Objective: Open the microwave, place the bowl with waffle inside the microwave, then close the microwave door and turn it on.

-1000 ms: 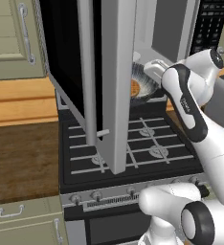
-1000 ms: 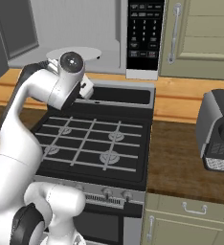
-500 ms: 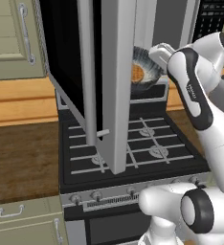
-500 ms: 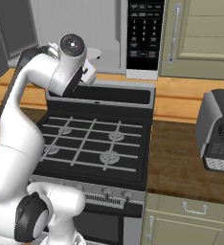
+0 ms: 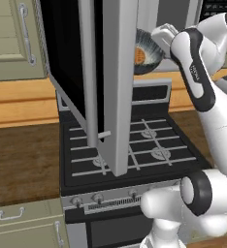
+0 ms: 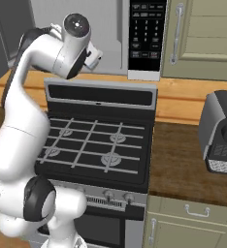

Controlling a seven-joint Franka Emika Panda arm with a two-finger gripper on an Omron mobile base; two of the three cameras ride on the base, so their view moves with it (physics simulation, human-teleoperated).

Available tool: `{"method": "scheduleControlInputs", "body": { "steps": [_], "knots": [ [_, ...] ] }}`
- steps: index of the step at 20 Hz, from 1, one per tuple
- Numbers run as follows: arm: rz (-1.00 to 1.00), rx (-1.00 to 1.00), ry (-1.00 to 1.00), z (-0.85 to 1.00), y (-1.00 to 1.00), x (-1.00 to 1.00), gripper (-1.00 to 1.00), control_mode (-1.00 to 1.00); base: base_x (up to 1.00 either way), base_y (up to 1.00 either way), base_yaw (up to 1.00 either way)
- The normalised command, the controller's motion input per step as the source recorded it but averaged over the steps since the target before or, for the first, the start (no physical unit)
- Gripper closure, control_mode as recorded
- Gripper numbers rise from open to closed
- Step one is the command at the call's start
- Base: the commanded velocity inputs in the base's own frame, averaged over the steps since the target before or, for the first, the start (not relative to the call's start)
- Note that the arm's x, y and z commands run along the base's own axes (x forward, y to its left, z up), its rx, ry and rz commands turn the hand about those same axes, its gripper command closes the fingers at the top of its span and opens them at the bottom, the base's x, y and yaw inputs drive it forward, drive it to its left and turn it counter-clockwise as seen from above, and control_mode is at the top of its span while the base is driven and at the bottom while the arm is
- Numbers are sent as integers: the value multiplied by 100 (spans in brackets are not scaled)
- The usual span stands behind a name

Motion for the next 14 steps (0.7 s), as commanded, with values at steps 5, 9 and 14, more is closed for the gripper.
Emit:
{"method": "scheduleControlInputs", "body": {
  "steps": [5,9,14],
  "knots": [
    [0,1,0,0,0,70,100,-100,0,0,0],
    [0,2,0,0,0,74,100,-100,0,0,0],
    [0,2,3,0,1,76,100,-100,0,0,0]
  ]
}}
